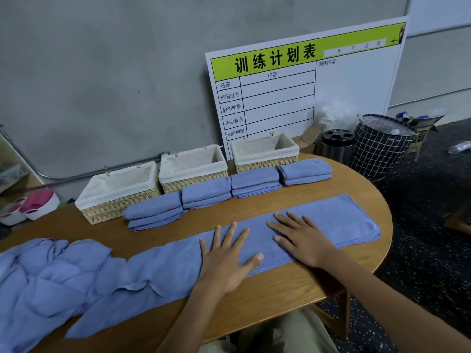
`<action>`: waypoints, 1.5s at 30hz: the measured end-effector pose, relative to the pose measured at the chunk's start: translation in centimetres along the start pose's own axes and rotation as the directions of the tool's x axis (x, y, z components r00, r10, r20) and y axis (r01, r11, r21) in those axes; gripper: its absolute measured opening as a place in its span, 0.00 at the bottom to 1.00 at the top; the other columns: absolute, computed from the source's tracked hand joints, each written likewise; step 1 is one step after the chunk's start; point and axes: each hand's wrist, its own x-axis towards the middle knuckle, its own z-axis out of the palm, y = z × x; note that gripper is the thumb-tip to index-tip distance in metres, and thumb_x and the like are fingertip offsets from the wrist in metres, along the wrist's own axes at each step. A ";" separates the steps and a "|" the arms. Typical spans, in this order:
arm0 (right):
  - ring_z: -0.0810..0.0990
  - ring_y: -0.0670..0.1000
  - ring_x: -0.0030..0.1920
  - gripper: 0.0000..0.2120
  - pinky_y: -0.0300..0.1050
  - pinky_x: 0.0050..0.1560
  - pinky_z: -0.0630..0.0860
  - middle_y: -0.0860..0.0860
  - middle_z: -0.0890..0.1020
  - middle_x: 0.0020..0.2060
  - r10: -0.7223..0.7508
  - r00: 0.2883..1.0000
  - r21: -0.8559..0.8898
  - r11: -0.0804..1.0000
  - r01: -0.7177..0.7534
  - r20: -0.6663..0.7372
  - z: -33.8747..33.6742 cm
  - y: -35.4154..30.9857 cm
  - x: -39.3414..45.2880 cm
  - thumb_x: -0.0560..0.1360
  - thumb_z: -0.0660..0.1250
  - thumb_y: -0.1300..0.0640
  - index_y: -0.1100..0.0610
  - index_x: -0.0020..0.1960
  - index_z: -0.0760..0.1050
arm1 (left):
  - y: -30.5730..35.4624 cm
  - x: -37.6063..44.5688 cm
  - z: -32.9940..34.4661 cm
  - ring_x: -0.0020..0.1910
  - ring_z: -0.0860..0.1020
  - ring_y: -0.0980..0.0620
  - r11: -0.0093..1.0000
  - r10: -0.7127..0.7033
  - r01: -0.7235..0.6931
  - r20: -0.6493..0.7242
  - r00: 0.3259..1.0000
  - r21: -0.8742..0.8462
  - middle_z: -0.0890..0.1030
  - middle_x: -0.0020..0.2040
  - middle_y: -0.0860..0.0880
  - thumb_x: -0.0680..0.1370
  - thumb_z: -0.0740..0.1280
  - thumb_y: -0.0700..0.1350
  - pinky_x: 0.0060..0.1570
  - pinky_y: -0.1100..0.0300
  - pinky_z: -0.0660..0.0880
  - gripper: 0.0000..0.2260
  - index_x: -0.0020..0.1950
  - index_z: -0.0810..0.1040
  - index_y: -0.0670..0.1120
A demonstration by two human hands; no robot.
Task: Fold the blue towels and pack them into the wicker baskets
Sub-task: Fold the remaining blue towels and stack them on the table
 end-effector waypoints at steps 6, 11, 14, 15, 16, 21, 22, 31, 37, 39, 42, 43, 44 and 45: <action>0.38 0.44 0.79 0.48 0.50 0.78 0.39 0.38 0.42 0.79 -0.004 0.999 -0.015 1.000 0.004 0.037 0.3 1.1 0.1 0.63 0.19 0.23 0.35 0.79 0.44 | -3.9 -3.2 0.2 0.78 0.30 0.52 1.000 -0.027 0.028 -0.030 0.999 0.009 0.32 0.79 0.62 0.72 0.41 0.77 0.75 0.40 0.32 0.38 0.79 0.40 0.66; 0.37 0.42 0.78 0.47 0.49 0.78 0.39 0.35 0.40 0.77 0.007 0.999 -0.045 0.999 -0.004 0.050 0.3 1.6 0.2 0.62 0.19 0.23 0.33 0.78 0.41 | -3.5 -3.8 0.4 0.78 0.30 0.51 0.999 -0.025 0.024 -0.042 0.999 -0.037 0.33 0.79 0.61 0.76 0.44 0.75 0.75 0.40 0.31 0.35 0.80 0.42 0.64; 0.37 0.42 0.78 0.42 0.49 0.78 0.39 0.35 0.40 0.77 0.014 0.999 -0.047 0.999 -0.012 0.053 -0.1 2.8 0.2 0.65 0.22 0.23 0.32 0.77 0.40 | -2.5 -3.1 0.2 0.79 0.31 0.49 0.999 -0.019 0.017 -0.046 0.999 -0.045 0.35 0.80 0.59 0.75 0.43 0.75 0.75 0.38 0.32 0.37 0.81 0.42 0.63; 0.37 0.42 0.78 0.41 0.49 0.78 0.39 0.34 0.40 0.77 0.013 0.998 -0.047 0.999 -0.010 0.058 -0.3 3.3 0.1 0.66 0.23 0.24 0.32 0.76 0.40 | -2.1 -2.9 0.2 0.79 0.31 0.48 0.999 -0.016 0.014 -0.045 0.999 -0.045 0.35 0.81 0.59 0.74 0.41 0.76 0.75 0.38 0.32 0.38 0.81 0.42 0.63; 0.37 0.42 0.78 0.39 0.49 0.78 0.39 0.34 0.41 0.78 0.011 0.998 -0.048 0.999 -0.008 0.064 -0.5 3.8 0.1 0.67 0.25 0.24 0.31 0.76 0.40 | -1.7 -2.7 0.2 0.79 0.32 0.48 0.999 -0.012 0.010 -0.048 0.999 -0.047 0.36 0.81 0.58 0.72 0.40 0.76 0.75 0.37 0.32 0.39 0.81 0.43 0.63; 0.38 0.40 0.78 0.34 0.47 0.78 0.40 0.33 0.42 0.77 0.004 0.998 -0.051 0.999 -0.001 0.065 -1.1 5.6 0.0 0.70 0.29 0.26 0.29 0.75 0.41 | -0.5 -2.4 -0.2 0.80 0.36 0.48 0.989 0.046 -0.055 -0.063 0.997 -0.141 0.41 0.82 0.57 0.68 0.37 0.78 0.76 0.39 0.33 0.44 0.81 0.48 0.62; 0.38 0.41 0.78 0.34 0.47 0.77 0.40 0.32 0.42 0.77 0.007 0.998 -0.049 0.999 -0.004 0.059 -1.1 6.0 0.0 0.70 0.28 0.25 0.29 0.75 0.41 | -0.8 -2.6 -0.5 0.81 0.39 0.50 0.978 0.065 -0.077 -0.069 0.996 -0.193 0.44 0.82 0.58 0.70 0.40 0.77 0.77 0.42 0.36 0.42 0.81 0.52 0.62; 0.75 0.51 0.61 0.22 0.51 0.60 0.70 0.46 0.78 0.59 -0.272 0.916 -0.031 0.961 0.275 -0.295 -0.9 -1.4 2.0 0.82 0.49 0.37 0.43 0.66 0.76 | -17.0 -6.9 -8.8 0.54 0.81 0.64 0.813 -0.022 -0.190 -0.357 0.934 -0.550 0.84 0.53 0.63 0.80 0.70 0.46 0.59 0.59 0.77 0.08 0.56 0.84 0.57; 0.74 0.47 0.54 0.20 0.40 0.54 0.64 0.46 0.79 0.52 -0.533 0.809 0.142 0.806 0.574 -0.246 1.9 -17.2 4.8 0.80 0.58 0.38 0.47 0.63 0.79 | -26.6 -7.5 -9.0 0.52 0.81 0.62 0.913 -0.026 -0.031 -0.133 0.991 -0.408 0.85 0.51 0.62 0.79 0.70 0.39 0.58 0.54 0.78 0.21 0.55 0.79 0.69; 0.72 0.49 0.54 0.20 0.41 0.54 0.61 0.46 0.77 0.54 -0.546 0.820 0.155 0.807 0.570 -0.171 2.9 -20.1 5.7 0.78 0.61 0.39 0.47 0.65 0.78 | -27.2 -6.8 -8.4 0.50 0.81 0.60 0.922 -0.012 -0.039 -0.128 0.992 -0.385 0.84 0.49 0.59 0.79 0.70 0.38 0.55 0.54 0.78 0.23 0.57 0.78 0.69; 0.72 0.51 0.55 0.27 0.45 0.54 0.63 0.47 0.76 0.56 -0.556 0.824 0.136 0.813 0.566 -0.105 3.9 -22.4 7.0 0.75 0.58 0.34 0.48 0.65 0.77 | -27.4 -5.7 -7.8 0.46 0.82 0.58 0.911 0.025 -0.076 -0.128 0.991 -0.407 0.84 0.44 0.61 0.78 0.70 0.34 0.53 0.52 0.79 0.22 0.59 0.80 0.62; 0.73 0.52 0.55 0.29 0.46 0.54 0.64 0.47 0.76 0.55 -0.560 0.823 0.126 0.813 0.569 -0.101 4.0 -22.8 7.3 0.74 0.57 0.31 0.48 0.65 0.77 | -27.5 -5.5 -7.7 0.47 0.82 0.58 0.909 0.048 -0.092 -0.117 0.992 -0.406 0.84 0.45 0.61 0.77 0.70 0.33 0.53 0.51 0.80 0.22 0.58 0.81 0.61; 0.74 0.51 0.53 0.31 0.46 0.53 0.64 0.47 0.77 0.55 -0.568 0.815 0.109 0.809 0.578 -0.111 4.0 -23.0 7.3 0.73 0.57 0.29 0.48 0.64 0.78 | -27.7 -5.3 -7.5 0.48 0.83 0.58 0.909 0.071 -0.109 -0.108 0.992 -0.402 0.85 0.47 0.61 0.76 0.70 0.32 0.53 0.50 0.80 0.22 0.57 0.83 0.59; 0.74 0.51 0.52 0.32 0.46 0.52 0.65 0.46 0.77 0.54 -0.582 0.802 0.078 0.800 0.594 -0.137 4.0 -23.2 7.3 0.72 0.57 0.27 0.49 0.63 0.78 | -28.0 -5.1 -7.4 0.48 0.83 0.57 0.908 0.085 -0.123 -0.112 0.990 -0.400 0.85 0.49 0.59 0.75 0.70 0.32 0.53 0.49 0.80 0.20 0.55 0.85 0.57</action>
